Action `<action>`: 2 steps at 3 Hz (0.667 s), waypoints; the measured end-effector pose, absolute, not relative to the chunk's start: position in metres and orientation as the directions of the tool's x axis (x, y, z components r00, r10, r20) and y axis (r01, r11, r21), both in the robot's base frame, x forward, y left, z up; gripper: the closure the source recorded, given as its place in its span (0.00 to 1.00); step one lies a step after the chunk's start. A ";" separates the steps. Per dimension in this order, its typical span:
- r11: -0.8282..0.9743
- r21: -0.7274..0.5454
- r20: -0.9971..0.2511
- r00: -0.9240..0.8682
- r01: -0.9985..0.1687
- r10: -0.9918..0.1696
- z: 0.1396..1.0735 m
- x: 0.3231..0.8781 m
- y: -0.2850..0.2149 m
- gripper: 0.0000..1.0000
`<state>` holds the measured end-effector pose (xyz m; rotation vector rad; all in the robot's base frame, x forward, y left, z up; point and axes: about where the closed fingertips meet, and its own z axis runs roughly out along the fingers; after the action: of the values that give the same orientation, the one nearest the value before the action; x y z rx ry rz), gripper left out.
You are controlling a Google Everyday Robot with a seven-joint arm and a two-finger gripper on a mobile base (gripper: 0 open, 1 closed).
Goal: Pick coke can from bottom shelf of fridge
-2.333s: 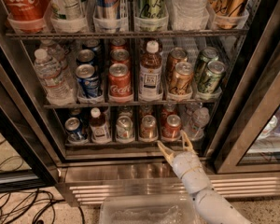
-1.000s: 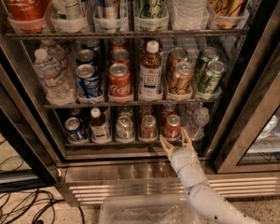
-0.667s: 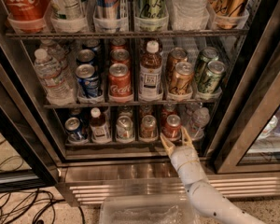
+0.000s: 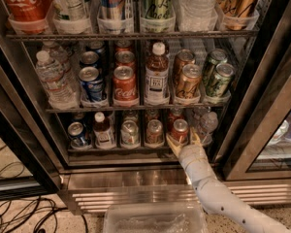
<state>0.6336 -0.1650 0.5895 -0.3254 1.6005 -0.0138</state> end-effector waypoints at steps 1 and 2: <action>0.958 -0.202 -0.977 -0.023 -0.201 -0.211 0.591 0.644 -0.166 0.34; 0.959 -0.192 -0.979 -0.027 -0.210 -0.202 0.592 0.649 -0.166 0.53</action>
Offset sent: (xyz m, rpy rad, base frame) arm 0.0208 -0.0022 0.0020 0.0253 0.0162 0.0158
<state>0.6494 -0.1658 0.5919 -0.3218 1.6068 0.0067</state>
